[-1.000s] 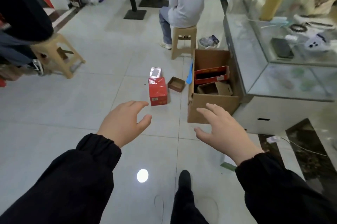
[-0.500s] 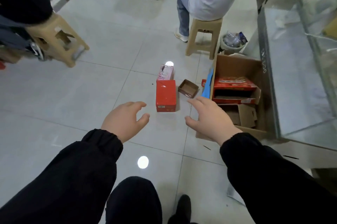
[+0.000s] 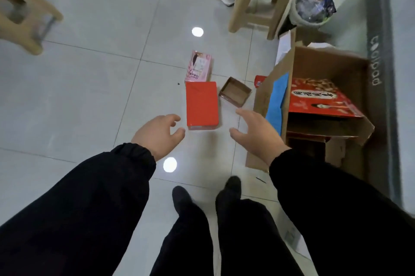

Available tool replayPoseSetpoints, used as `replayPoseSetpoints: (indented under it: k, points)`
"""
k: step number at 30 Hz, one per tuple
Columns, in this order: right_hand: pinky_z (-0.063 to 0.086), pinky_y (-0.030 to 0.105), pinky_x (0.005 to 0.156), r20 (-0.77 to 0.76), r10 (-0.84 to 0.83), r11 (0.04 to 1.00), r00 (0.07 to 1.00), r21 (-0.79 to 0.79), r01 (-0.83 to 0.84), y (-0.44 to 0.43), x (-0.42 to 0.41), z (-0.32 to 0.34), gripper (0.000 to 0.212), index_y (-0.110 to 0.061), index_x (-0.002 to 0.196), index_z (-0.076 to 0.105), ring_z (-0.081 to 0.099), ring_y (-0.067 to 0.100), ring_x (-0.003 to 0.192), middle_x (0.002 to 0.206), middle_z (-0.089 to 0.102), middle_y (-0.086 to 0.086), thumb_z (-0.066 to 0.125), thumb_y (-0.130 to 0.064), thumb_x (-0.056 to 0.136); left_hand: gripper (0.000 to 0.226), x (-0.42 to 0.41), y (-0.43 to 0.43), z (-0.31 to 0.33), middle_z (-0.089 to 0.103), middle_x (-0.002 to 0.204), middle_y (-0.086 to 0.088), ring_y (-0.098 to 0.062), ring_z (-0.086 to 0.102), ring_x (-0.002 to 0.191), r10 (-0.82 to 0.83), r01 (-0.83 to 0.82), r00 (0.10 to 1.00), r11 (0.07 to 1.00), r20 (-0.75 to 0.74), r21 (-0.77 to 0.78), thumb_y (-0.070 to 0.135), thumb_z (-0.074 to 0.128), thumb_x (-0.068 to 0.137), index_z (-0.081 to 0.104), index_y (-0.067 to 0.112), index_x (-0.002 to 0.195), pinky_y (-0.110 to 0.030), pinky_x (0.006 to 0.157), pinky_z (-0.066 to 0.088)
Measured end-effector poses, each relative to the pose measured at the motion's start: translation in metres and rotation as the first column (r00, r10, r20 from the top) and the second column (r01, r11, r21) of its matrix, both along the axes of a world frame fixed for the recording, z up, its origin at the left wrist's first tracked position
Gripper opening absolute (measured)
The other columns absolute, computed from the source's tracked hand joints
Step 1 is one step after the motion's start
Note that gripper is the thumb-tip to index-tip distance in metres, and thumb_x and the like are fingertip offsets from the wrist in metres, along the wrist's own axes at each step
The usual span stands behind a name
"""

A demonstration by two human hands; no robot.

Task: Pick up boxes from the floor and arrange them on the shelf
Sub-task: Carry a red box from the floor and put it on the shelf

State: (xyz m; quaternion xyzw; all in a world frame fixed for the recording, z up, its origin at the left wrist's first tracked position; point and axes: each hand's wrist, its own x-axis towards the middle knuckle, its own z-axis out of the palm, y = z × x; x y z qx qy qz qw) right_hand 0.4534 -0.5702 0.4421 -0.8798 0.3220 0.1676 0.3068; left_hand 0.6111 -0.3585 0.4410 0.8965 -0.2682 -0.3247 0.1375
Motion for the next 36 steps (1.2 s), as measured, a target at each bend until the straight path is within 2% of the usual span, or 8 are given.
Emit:
replayPoseSetpoints:
  k: [8,20,22,24,26,28,33,36]
  points:
    - [0.034,0.026,0.099,-0.109,-0.247,0.893,0.963,0.359,0.27,-0.053,0.078,-0.189,0.063,-0.028,0.155,0.039,0.044,0.017,0.141,0.156,0.046,0.0,0.062,-0.042,0.098,0.051,0.049,-0.032,-0.181,0.059,0.131,0.011,-0.012,0.058,0.12,0.347,-0.324,0.883,0.938,-0.315,0.126,0.045,0.054,0.097,0.048,0.029,0.145,-0.033,0.102,0.045]
    - [0.037,0.043,0.114,-0.267,-0.416,0.773,0.869,0.401,0.493,-0.101,0.119,-0.503,0.096,-0.023,0.162,0.02,0.04,0.024,0.144,0.162,0.035,0.004,0.063,-0.058,0.084,0.087,0.093,-0.094,-0.486,0.028,0.165,0.009,-0.015,0.043,0.139,0.553,-0.583,0.685,0.807,-0.474,0.099,0.054,0.059,0.093,0.014,0.028,0.163,-0.031,0.104,0.033]
    - [0.043,0.038,0.105,-0.273,-0.413,0.768,0.869,0.409,0.493,-0.098,0.122,-0.539,0.081,-0.018,0.156,0.035,0.05,0.02,0.13,0.148,0.049,0.001,0.064,-0.054,0.09,0.094,0.094,-0.095,-0.522,0.028,0.165,0.009,-0.018,0.042,0.142,0.593,-0.648,0.607,0.755,-0.529,0.102,0.059,0.061,0.088,0.016,0.026,0.163,-0.036,0.111,0.035]
    - [0.048,0.03,0.087,-0.262,-0.424,0.746,0.867,0.442,0.498,-0.094,0.125,-0.566,0.045,-0.025,0.13,0.06,0.06,0.015,0.112,0.122,0.064,-0.008,0.066,-0.048,0.093,0.078,0.093,-0.097,-0.549,0.044,0.155,0.012,-0.014,0.049,0.135,0.582,-0.66,0.576,0.746,-0.575,0.094,0.056,0.063,0.088,0.04,0.022,0.154,-0.04,0.112,0.039]
    - [0.047,0.024,0.076,-0.211,-0.48,0.694,0.851,0.502,0.516,-0.088,0.128,-0.573,0.015,-0.03,0.105,0.067,0.062,0.009,0.095,0.101,0.067,-0.012,0.067,-0.04,0.094,0.044,0.089,-0.099,-0.558,0.063,0.13,0.018,-0.005,0.056,0.119,0.544,-0.648,0.595,0.76,-0.591,0.047,0.051,0.063,0.091,0.063,0.029,0.129,-0.036,0.104,0.044]
    - [0.045,0.022,0.072,-0.127,-0.547,0.657,0.827,0.546,0.519,-0.085,0.13,-0.565,0.013,-0.03,0.106,0.069,0.064,0.006,0.089,0.096,0.069,-0.014,0.066,-0.037,0.096,0.031,0.089,-0.097,-0.551,0.066,0.115,0.022,0.004,0.058,0.106,0.548,-0.687,0.615,0.726,-0.568,-0.044,0.044,0.061,0.094,0.066,0.033,0.123,-0.031,0.094,0.046]
    - [0.059,0.023,0.075,0.025,-0.58,0.595,0.814,0.696,0.403,-0.084,0.151,-0.471,0.036,-0.031,0.136,0.061,0.074,0.01,0.099,0.115,0.076,-0.004,0.063,-0.033,0.099,0.035,0.103,-0.088,-0.462,0.052,0.13,0.024,0.01,0.056,0.11,0.528,-0.724,0.651,0.647,-0.545,-0.238,0.039,0.052,0.091,0.063,0.056,0.119,-0.028,0.092,0.044]
    - [0.064,0.038,0.077,0.066,-0.594,0.558,0.801,0.751,0.352,-0.084,0.175,-0.377,0.04,-0.03,0.139,0.057,0.077,0.021,0.097,0.112,0.078,0.0,0.064,-0.029,0.1,0.044,0.119,-0.077,-0.376,0.046,0.137,0.027,-0.001,0.049,0.13,0.512,-0.745,0.629,0.613,-0.585,-0.264,0.046,0.05,0.084,0.056,0.07,0.12,-0.041,0.111,0.038]
